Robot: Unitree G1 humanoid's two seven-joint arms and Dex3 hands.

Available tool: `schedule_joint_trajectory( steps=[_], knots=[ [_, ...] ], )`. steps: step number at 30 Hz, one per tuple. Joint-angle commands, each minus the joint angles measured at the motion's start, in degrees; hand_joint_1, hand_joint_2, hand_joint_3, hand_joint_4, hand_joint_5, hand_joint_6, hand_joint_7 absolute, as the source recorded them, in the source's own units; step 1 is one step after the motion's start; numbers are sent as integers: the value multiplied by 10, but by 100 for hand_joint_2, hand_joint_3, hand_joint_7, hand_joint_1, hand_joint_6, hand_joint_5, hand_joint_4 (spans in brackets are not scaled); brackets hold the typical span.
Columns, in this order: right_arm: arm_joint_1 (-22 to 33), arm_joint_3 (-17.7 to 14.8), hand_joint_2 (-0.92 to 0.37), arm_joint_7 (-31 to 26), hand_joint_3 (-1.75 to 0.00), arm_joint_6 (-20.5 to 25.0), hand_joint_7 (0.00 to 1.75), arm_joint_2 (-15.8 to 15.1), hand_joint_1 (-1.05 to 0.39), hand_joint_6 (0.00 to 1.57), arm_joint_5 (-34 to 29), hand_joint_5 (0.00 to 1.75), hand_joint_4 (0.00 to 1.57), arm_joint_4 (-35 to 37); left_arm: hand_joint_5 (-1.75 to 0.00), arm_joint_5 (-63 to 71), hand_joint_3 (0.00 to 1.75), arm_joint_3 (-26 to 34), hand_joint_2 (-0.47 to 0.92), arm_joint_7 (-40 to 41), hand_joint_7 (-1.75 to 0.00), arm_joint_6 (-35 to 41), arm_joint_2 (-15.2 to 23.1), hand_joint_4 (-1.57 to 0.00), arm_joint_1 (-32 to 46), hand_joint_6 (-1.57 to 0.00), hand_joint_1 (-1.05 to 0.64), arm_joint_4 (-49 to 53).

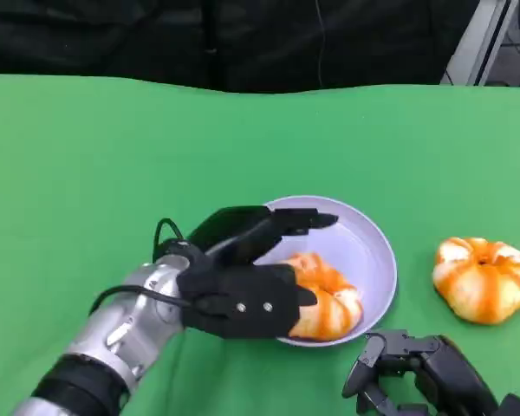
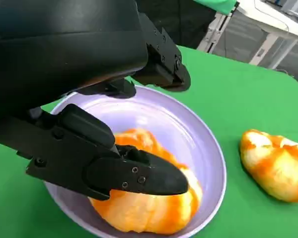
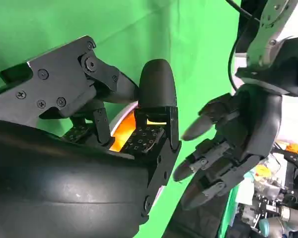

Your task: Grasp the bread from the table and place it into the plate.

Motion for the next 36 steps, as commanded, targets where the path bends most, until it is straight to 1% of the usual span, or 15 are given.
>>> schedule_joint_trajectory(
  steps=[1,3,8,11,13,15,18,21,22,23,26,29,32,36],
  knots=[
    [1,-1,-60,-5,-100,-7,111,-7,-14,89,-5,142,82,2,0,-23,61,13,92,-31,0,2,18,-23,-6,-25,-102,-19],
    [0,0,-60,-5,-99,-7,112,-7,-14,88,-5,142,82,2,0,-25,62,14,92,-35,0,4,19,-23,-5,-25,-102,-22],
    [1,-1,-62,-5,-98,-5,111,-7,-13,89,-5,139,84,0,-1,-111,69,59,92,-88,0,15,28,-25,34,-25,-101,-89],
    [2,-1,-63,-8,-97,-4,111,-8,-12,89,-9,139,85,-3,-2,-165,68,86,92,-100,-1,11,23,-27,58,-26,-99,-112],
    [1,0,-63,-4,-96,-2,111,-7,-12,89,-4,139,85,-2,-2,-228,67,115,92,-116,-1,13,10,-29,88,-28,-94,-133],
    [1,0,-64,-1,-95,-1,111,-7,-12,89,-2,140,85,-1,-3,-257,66,127,92,-125,-1,16,5,-30,101,-29,-91,-145],
    [3,0,-64,0,-94,-2,111,-7,-12,88,-1,141,85,-4,-3,-332,66,168,92,-138,-2,24,-3,-33,150,-31,-86,-181],
    [4,0,-64,1,-94,-2,111,-8,-13,88,-2,142,84,-7,-4,-354,66,180,92,-147,-2,25,-5,-36,165,-32,-84,-192],
    [2,-1,-64,4,-94,-2,111,-9,-13,88,1,142,84,-3,-4,-374,66,189,92,-148,-2,27,-13,-36,181,-32,-84,-199],
    [0,-2,-63,6,-94,-2,112,-9,-13,88,4,143,84,-1,-6,-390,64,197,92,-149,-2,28,-19,-42,194,-35,-84,-204],
    [0,-3,-63,7,-95,2,113,-9,-13,88,5,143,84,-3,-7,-423,63,212,92,-157,-3,17,-33,-48,226,-37,-83,-217],
    [0,-4,-63,8,-95,1,114,-10,-13,87,6,144,83,-2,-7,-466,61,229,92,-165,-4,-6,-68,-57,265,-45,-84,-213],
    [0,-4,-62,10,-95,3,114,-10,-13,87,9,144,83,-3,-7,-478,59,237,92,-172,-4,-15,-81,-60,274,-48,-85,-208],
    [1,-4,-62,11,-95,-4,113,-11,-14,86,8,145,83,-1,-7,-507,58,244,92,-192,-4,-44,-111,-67,329,-51,-88,-198]
  ],
)
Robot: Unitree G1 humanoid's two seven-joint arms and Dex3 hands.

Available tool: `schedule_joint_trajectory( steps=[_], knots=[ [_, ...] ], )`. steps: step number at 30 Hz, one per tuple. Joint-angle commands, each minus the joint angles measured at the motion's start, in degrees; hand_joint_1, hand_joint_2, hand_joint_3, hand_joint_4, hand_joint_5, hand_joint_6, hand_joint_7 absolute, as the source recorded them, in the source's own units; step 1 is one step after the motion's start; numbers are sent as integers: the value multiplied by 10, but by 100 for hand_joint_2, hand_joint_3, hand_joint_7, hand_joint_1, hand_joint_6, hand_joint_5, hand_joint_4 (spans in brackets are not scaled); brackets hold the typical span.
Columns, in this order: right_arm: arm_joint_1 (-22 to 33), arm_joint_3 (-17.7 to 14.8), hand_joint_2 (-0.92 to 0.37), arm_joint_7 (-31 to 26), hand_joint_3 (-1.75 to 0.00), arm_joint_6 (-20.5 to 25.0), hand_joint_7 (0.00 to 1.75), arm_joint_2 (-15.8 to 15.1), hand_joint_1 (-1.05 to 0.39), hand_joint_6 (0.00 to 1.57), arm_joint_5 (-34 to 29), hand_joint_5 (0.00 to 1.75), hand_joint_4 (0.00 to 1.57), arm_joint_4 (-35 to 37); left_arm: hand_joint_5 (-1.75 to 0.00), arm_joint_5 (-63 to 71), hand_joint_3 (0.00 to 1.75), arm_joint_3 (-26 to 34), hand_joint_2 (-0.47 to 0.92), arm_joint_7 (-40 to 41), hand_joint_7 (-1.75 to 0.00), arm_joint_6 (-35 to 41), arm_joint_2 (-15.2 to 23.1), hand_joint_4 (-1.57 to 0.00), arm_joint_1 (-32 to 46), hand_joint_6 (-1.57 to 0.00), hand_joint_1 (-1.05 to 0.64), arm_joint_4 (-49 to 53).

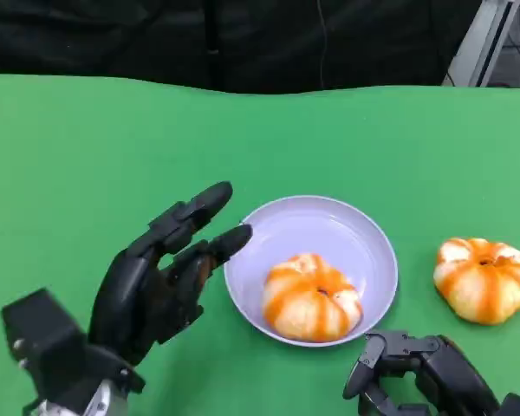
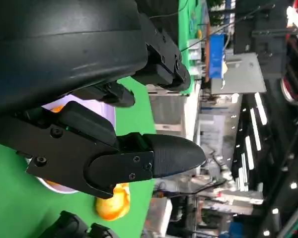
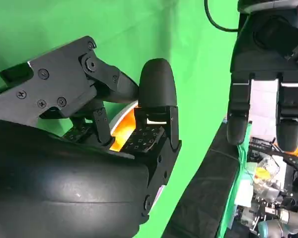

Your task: Grasp the bread from the table and place it into the plate.

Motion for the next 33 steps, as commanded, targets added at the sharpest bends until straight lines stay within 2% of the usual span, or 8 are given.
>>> schedule_joint_trajectory(
  steps=[1,9,21,25,26,27,28,33],
  knots=[
    [2,-3,-62,2,-95,-4,113,-9,-14,86,4,145,82,-1,-7,-25,57,10,92,-25,-4,-33,-21,-67,50,-52,-88,14],
    [2,-3,-62,5,-96,1,115,-8,-14,86,7,147,81,-3,-5,-33,56,22,92,-86,-2,-100,-37,-70,84,-52,-86,77],
    [2,-4,-61,6,-97,1,116,-8,-14,85,7,148,81,-3,-3,-33,56,31,92,-99,-1,-112,-43,-71,79,-52,-85,92],
    [3,-4,-61,2,-97,-3,116,-10,-14,85,2,146,81,-4,-3,-21,37,38,92,-93,-2,-125,-43,-79,94,-59,-52,128],
    [3,-4,-61,2,-97,-1,116,-10,-14,85,2,146,81,-5,-3,-11,32,38,92,-84,-2,-127,-41,-79,91,-60,-36,130],
    [3,-4,-61,2,-98,0,116,-10,-14,85,1,146,82,-6,-2,-3,37,38,92,-78,-4,-128,-40,-80,89,-66,-11,132],
    [3,-4,-61,1,-97,0,116,-10,-13,85,1,146,82,-5,-2,5,39,38,92,-73,-4,-129,-39,-81,87,-68,-2,134],
    [2,-5,-61,-1,-96,0,115,-9,-14,86,0,147,82,-3,-2,23,43,39,92,-62,-4,-134,-38,-83,83,-73,6,139]
  ],
)
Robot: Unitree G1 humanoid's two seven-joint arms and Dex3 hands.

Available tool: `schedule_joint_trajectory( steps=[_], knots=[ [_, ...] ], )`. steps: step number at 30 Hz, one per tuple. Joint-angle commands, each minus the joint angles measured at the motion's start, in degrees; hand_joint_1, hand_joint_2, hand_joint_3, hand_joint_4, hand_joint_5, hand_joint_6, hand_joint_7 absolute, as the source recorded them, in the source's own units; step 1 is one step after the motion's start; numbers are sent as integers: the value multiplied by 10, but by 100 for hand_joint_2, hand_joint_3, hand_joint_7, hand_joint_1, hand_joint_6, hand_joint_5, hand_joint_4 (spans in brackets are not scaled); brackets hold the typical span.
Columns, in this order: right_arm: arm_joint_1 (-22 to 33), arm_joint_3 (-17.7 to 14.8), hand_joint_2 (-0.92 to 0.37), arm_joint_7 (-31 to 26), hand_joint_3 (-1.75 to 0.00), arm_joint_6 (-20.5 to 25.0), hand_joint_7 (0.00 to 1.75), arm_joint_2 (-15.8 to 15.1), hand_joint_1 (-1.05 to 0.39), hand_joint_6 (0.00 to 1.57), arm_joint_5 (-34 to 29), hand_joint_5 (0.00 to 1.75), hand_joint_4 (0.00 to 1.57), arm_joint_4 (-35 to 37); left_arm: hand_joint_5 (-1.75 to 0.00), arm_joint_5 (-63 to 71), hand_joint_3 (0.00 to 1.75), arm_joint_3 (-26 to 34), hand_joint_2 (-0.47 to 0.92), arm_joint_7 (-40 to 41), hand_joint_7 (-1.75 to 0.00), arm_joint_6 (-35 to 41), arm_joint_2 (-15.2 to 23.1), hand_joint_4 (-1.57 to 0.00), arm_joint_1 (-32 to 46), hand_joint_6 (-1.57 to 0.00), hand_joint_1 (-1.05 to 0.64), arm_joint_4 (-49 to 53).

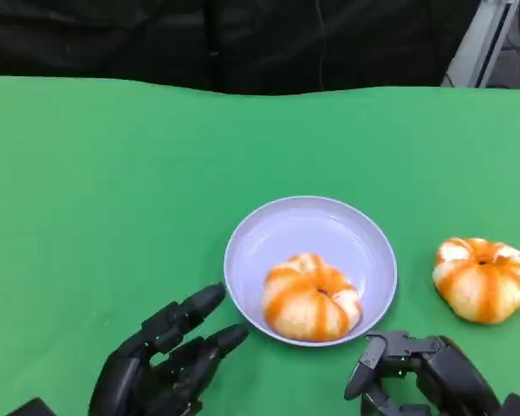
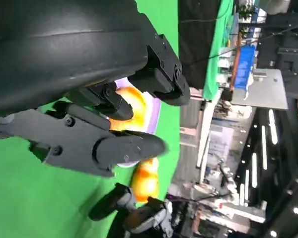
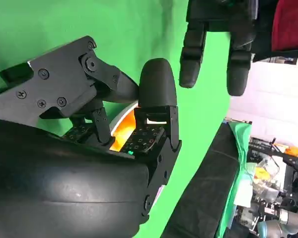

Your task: Grasp the bread from the table and place it into the plate.

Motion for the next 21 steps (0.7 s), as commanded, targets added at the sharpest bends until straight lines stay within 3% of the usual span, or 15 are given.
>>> schedule_joint_trajectory(
  steps=[1,10,11,12,13,14,15,16,17,21],
  knots=[
    [1,-3,-62,-3,-96,0,115,-8,-13,86,0,147,82,-2,-2,16,44,4,92,15,-4,-13,8,-83,-5,-74,7,7],
    [0,-3,-62,-4,-94,0,115,-8,-14,86,1,147,82,-3,-3,52,45,1,92,38,-3,-34,11,-87,-6,-76,6,11],
    [0,-3,-62,-3,-94,0,115,-8,-14,86,1,146,82,-3,-12,65,44,0,92,46,-10,-46,13,-109,-8,-103,2,14],
    [1,-3,-62,-2,-95,-1,115,-8,-14,86,2,146,82,-2,-15,73,44,-1,92,49,-12,-60,15,-116,-13,-112,1,20],
    [1,-3,-62,0,-95,-3,115,-8,-14,86,4,146,82,-2,-31,80,47,-3,91,51,-15,-72,15,-124,-17,-128,0,27],
    [1,-3,-62,1,-96,-4,116,-8,-14,86,6,146,82,-2,-60,84,53,-3,88,54,-23,-80,15,-118,-20,-132,0,32],
    [1,-3,-61,2,-96,-4,116,-8,-14,86,6,146,81,-2,-84,86,60,-4,84,56,-40,-86,14,-110,-22,-128,0,36],
    [2,-3,-61,2,-97,-5,117,-8,-14,86,7,146,81,-2,-98,95,65,-5,82,65,-58,-92,15,-105,-25,-121,-1,41],
    [2,-3,-61,2,-97,-5,117,-7,-14,85,7,147,81,-2,-119,102,81,-6,73,71,-85,-97,15,-100,-27,-111,-1,44],
    [2,-3,-60,1,-98,-2,118,-8,-14,85,6,147,81,-5,-144,112,110,-8,58,86,-117,-105,17,-94,-33,-99,-4,53]
  ],
)
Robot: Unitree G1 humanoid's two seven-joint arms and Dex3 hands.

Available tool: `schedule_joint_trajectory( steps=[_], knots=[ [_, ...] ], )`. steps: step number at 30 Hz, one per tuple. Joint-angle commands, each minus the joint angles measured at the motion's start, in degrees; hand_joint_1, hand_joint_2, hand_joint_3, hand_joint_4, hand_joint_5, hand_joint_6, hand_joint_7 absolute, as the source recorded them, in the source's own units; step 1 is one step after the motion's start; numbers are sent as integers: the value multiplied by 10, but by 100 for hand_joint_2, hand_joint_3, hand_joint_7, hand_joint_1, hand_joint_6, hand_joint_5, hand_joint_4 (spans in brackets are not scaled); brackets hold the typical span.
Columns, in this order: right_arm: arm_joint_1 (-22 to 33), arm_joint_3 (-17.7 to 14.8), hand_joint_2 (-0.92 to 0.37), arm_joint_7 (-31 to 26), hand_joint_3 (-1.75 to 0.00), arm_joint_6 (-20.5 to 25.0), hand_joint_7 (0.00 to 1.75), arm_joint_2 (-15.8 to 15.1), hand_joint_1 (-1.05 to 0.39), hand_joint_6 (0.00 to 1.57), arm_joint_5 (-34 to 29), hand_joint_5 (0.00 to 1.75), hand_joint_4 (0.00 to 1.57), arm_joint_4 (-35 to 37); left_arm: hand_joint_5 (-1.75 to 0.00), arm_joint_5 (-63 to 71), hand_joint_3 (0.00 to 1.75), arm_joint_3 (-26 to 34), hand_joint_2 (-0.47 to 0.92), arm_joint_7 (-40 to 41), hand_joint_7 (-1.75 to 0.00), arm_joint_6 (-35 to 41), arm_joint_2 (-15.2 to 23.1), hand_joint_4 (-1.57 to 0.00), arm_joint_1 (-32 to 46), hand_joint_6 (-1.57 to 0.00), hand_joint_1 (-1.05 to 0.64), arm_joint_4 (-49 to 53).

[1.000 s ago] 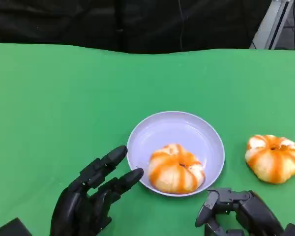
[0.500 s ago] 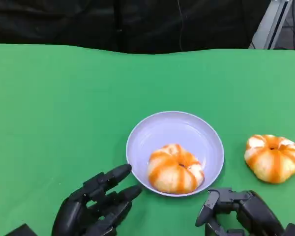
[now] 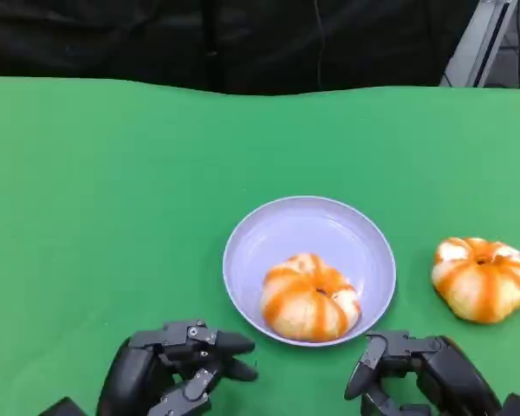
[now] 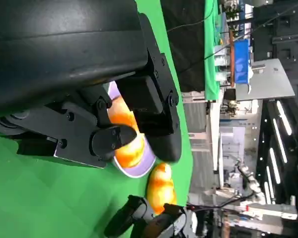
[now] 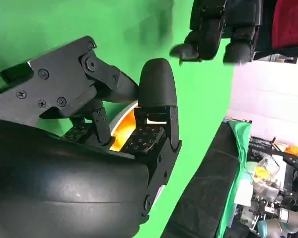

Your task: Grasp the bread from the table and place it into the plate.

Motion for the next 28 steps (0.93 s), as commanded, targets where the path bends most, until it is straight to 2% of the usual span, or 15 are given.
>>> schedule_joint_trajectory(
  steps=[1,10,20,28],
  knots=[
    [2,-3,-60,0,-99,-2,118,-8,-14,85,5,147,81,-6,-147,10,115,-1,56,17,-121,-14,11,-93,-8,-97,-4,12],
    [5,-3,-60,0,-99,0,118,-9,-14,85,4,148,81,-9,-158,-5,125,-8,51,8,-132,-20,9,-92,-16,-94,-5,30],
    [4,-5,-60,0,-99,-2,118,-11,-14,84,5,147,81,-7,-159,-6,121,-15,54,9,-137,-35,14,-89,-21,-89,-9,43],
    [4,-7,-60,3,-99,3,118,-12,-15,84,10,148,81,-7,-155,-5,116,-19,56,10,-132,-31,14,-91,-19,-91,-7,39]
  ],
)
